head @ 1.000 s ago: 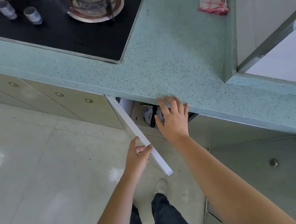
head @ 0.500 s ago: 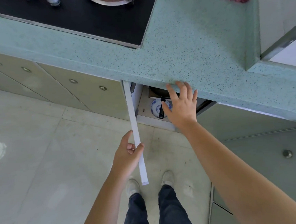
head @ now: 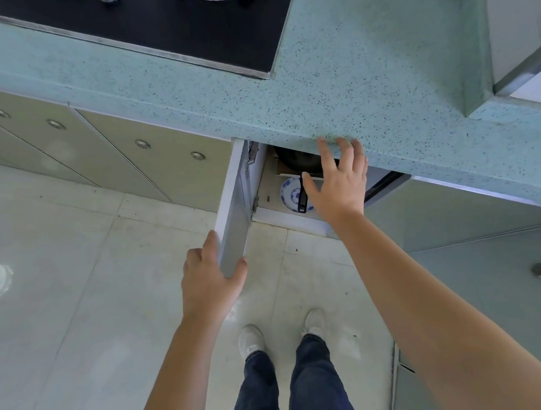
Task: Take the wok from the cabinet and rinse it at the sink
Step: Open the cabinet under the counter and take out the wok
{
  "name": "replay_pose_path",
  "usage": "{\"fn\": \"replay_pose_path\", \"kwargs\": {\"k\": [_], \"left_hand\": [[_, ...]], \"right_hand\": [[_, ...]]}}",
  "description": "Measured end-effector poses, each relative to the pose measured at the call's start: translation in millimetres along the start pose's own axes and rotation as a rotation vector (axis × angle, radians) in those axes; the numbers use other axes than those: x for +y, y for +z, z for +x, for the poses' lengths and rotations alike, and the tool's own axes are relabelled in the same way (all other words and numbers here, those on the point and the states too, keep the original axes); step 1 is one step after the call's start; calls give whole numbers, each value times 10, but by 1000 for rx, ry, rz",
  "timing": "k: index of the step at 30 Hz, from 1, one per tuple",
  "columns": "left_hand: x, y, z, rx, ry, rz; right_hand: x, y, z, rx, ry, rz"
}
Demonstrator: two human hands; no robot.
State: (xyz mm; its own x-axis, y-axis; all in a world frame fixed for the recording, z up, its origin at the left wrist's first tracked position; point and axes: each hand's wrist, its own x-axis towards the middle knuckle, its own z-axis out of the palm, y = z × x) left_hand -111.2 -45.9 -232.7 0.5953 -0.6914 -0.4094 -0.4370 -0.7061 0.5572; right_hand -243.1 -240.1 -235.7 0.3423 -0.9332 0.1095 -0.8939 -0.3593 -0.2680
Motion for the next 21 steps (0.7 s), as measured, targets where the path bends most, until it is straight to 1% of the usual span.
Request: {"fn": "replay_pose_path", "kwargs": {"k": [6,14,19,21], "left_hand": [[-107,-117,134,113,-26,140],[-159,-62,173,191,-4,184],[-83,3,228,250,-25,111],[1,49,252,296,48,92]], "right_hand": [[-10,80,3,94,5,2],[25,149,-6,146,-2,-2],[54,200,0,170,-14,-8],[64,221,-5,182,-13,28]]}}
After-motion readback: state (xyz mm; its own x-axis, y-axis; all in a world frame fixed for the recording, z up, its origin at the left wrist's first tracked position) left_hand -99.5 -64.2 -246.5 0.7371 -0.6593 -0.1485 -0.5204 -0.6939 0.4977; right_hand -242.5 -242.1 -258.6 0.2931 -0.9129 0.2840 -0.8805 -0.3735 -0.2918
